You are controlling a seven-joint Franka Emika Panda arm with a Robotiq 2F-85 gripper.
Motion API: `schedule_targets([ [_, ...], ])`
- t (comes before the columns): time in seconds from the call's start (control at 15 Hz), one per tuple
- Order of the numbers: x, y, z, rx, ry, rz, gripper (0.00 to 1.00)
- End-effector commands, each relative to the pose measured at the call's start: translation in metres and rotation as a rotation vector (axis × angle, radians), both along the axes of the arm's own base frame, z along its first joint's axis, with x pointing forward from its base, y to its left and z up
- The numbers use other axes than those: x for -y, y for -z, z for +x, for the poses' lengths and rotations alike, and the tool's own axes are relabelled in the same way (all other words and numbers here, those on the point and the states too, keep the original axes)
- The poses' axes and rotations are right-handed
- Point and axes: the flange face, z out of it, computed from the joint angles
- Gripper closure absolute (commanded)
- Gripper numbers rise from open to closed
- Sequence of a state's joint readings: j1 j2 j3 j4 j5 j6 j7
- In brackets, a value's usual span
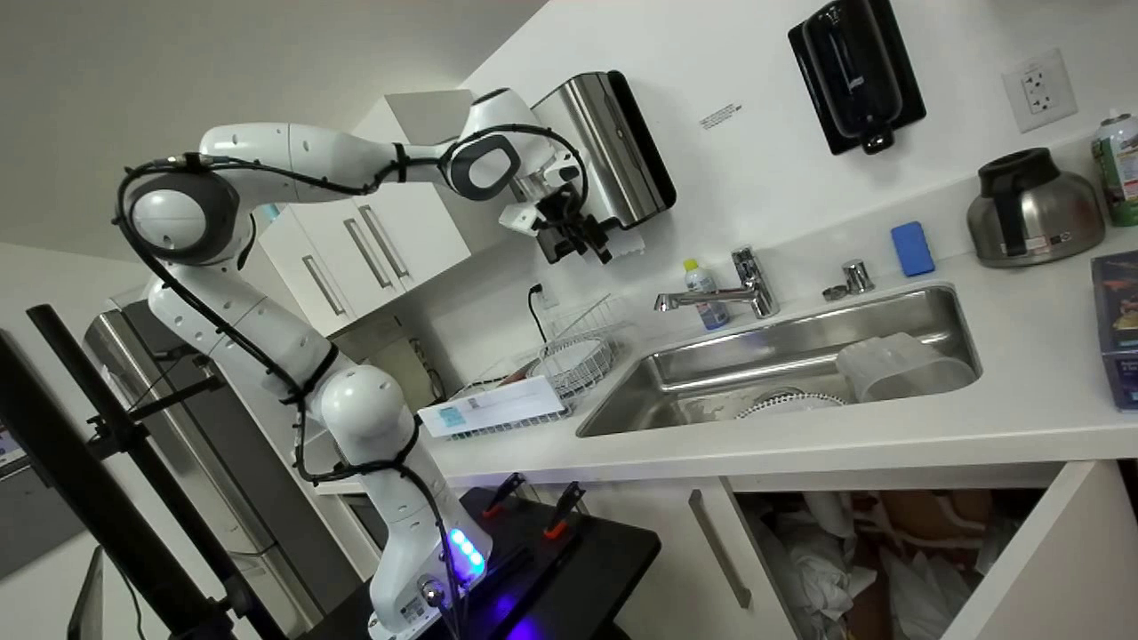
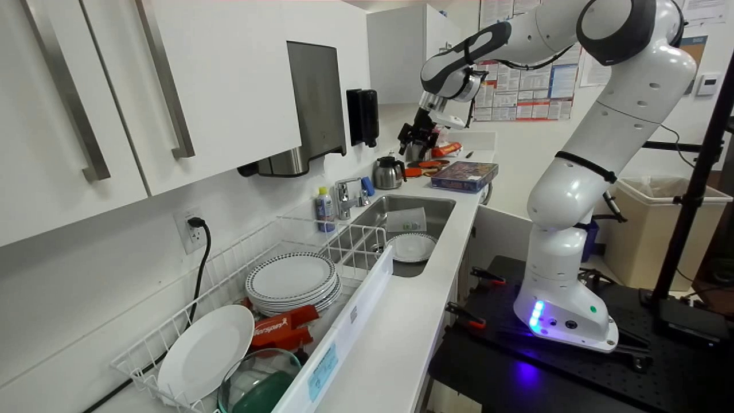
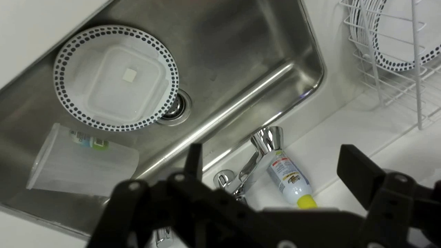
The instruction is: Open the tap
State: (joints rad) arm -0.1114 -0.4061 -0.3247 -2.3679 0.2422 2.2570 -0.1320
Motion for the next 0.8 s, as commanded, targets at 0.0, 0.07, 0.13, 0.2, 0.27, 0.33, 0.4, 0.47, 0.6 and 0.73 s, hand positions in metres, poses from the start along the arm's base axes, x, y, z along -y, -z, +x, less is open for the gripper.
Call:
schedule_targets([
  [0.0, 0.030, 0.002, 0.021, 0.085, 0.049, 0.026, 0.00],
  [0.07, 0.039, 0.005, 0.027, 0.108, 0.065, 0.036, 0.00],
  [0.13, 0.051, 0.011, 0.035, 0.122, 0.070, 0.054, 0.00],
  [0.2, 0.062, 0.016, 0.042, 0.129, 0.068, 0.083, 0.00],
  [0.27, 0.074, 0.025, 0.051, 0.132, 0.066, 0.111, 0.00],
  [0.33, 0.084, 0.032, 0.061, 0.142, 0.060, 0.141, 0.00],
  [0.4, 0.094, 0.039, 0.069, 0.144, 0.050, 0.172, 0.00],
  [0.47, 0.104, 0.050, 0.079, 0.146, 0.054, 0.199, 0.00],
  [0.6, 0.122, 0.072, 0.100, 0.153, 0.039, 0.260, 0.00],
  [0.73, 0.138, 0.094, 0.118, 0.154, 0.023, 0.318, 0.00],
])
